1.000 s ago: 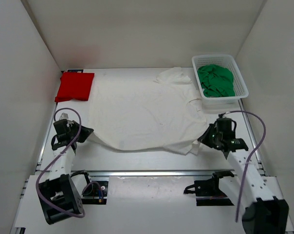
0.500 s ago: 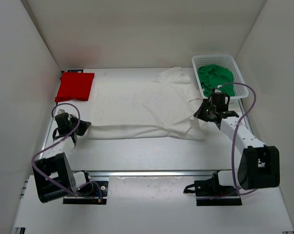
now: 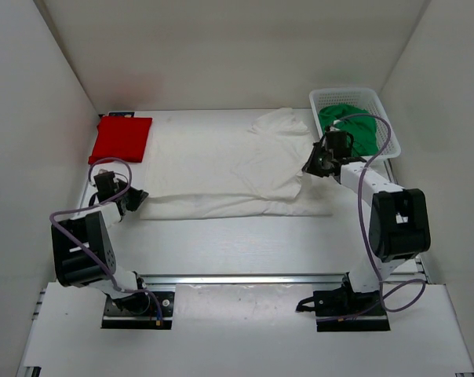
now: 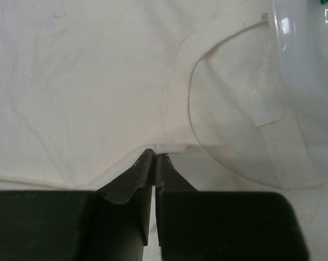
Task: Fold and stack the t-shirts
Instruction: Fold the flattened tshirt in 1/3 of the way
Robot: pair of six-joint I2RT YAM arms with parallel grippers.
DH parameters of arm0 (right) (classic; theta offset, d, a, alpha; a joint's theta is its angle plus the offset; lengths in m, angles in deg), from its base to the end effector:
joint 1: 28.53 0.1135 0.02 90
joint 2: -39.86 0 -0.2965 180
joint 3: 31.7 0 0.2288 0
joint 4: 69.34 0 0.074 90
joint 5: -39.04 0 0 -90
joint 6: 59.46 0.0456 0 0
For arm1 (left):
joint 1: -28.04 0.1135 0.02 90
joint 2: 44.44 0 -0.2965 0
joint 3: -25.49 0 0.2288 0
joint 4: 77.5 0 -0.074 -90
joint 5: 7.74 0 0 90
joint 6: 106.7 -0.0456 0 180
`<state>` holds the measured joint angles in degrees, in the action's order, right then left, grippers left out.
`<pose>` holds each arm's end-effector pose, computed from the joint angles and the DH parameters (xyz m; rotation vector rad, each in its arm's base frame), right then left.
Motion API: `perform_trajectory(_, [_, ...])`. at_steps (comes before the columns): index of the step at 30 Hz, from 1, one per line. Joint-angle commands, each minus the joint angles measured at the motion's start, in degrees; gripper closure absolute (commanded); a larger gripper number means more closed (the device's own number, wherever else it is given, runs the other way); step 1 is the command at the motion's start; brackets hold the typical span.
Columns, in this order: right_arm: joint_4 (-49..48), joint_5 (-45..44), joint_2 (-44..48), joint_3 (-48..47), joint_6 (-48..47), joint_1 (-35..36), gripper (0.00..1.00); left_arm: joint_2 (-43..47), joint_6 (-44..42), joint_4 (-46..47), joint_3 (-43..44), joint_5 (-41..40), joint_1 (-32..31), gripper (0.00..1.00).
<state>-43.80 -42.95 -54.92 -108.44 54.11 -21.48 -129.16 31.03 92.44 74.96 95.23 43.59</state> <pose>0.3452 0.0491 0.2560 0.2690 2.3466 0.4267 0.2560 0.0606 0.1925 -1.1630 2.1012 -0.5353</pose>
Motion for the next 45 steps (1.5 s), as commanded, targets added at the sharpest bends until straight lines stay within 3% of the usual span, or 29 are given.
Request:
perform_trajectory(1, [-4.61, -1.41, -1.89, -2.88, -1.25, -0.37, 1.0, -0.26, -0.44, 0.65, 1.95, -0.58, 0.18, 0.97])
perform_trajectory(4, [-5.67, -1.07, -3.91, -3.85, -1.34, -0.11, 1.0, 0.61, 0.35, 1.71, 0.81, -0.93, 1.67, 0.9])
perform_trajectory(10, [-7.16, -0.37, -6.38, -5.17, 0.16, -0.72, 1.0, 0.62, -0.62, 0.39, 2.39, -2.16, 2.02, 0.91])
perform_trajectory(13, [-6.73, 0.07, -8.66, -7.8, 0.16, -0.55, 1.0, -0.61, 0.17, 1.44, 2.56, 0.11, 1.94, 0.83])
perform_trajectory(16, [-7.07, 0.08, -9.98, -9.21, 0.07, -0.19, 0.99, 0.17, 0.35, 1.62, 2.13, 1.26, 2.38, 0.63])
perform_trajectory(17, [-6.99, -0.27, -9.72, -9.39, -0.19, -0.28, 0.98, 1.4, 0.44, 1.53, 1.78, 1.35, 2.81, 0.5])
perform_trajectory(19, [-8.48, -0.19, -9.37, -10.35, 0.16, -0.54, 0.97, 5.52, 0.09, 0.75, 2.13, 0.56, 2.56, 0.43])
perform_trajectory(23, [-6.99, 1.13, -9.45, -13.16, 0.6, -1.07, 0.91, 12.29, -1.84, -2.24, 0.99, -0.67, 2.2, 0.45])
perform_trajectory(26, [-5.58, 2.71, -7.44, -12.74, 0.95, -0.99, 0.66, 17.31, -2.28, -2.77, -4.01, 0.74, 2.11, 0.51])
perform_trajectory(28, [-6.8, 0.53, -2.19, -7.49, 1.56, -0.9, 0.59, 20.2, -3.16, -3.47, -8.48, 1.61, 2.46, 0.56])
perform_trajectory(30, [-9.79, 0.69, 3.88, -0.1, 3.4, -1.51, 0.58, 22.32, -4.56, -4.53, -11.84, 1.09, 2.99, 0.6])
perform_trajectory(32, [-14.62, 0.87, 11.78, 10.34, 5.51, -1.69, 0.75, 24.69, -4.66, -4.97, -14.91, -0.84, 3.26, 0.6])
perform_trajectory(33, [-14.81, 0.08, 13.47, 12.82, 6.04, -1.77, 0.92, 25.31, -4.66, -4.62, -16.14, -0.41, 3.34, 0.59])
perform_trajectory(34, [-14.98, -0.53, 16.44, 17.02, 6.57, -1.86, 0.99, 25.66, -4.22, -4.45, -16.42, -0.23, 3.35, 0.57])
perform_trajectory(35, [-16.03, -0.89, 18.82, 21.33, 7.7, -1.69, 1.0, 25.49, -4.31, -4.71, -16.77, -0.49, 3.17, 0.54])
perform_trajectory(37, [-17.7, -1.59, 22.25, 27.13, 9.2, -2.82, 1.0, 24.71, -4.13, -4.44, -16.95, -0.15, 3.26, 0.49])
perform_trajectory(39, [-18.24, -3.17, 26.82, 31.73, 10.87, -4.67, 0.88, 23.65, -3.52, -2.96, -17.3, 0.12, 2.91, 0.46])
perform_trajectory(42, [-19.55, -4.76, 30.52, 38.32, 11.15, -8.78, 0.74, 21.72, -2.2, -1.46, -18.0, 0.13, 2.29, 0.51])
perform_trajectory(45, [-19.73, -3.79, 30.1, 38.87, 10.45, -11.7, 0.65, 19.34, -0.79, 1.0, -18.7, 1.52, 2.29, 0.57])
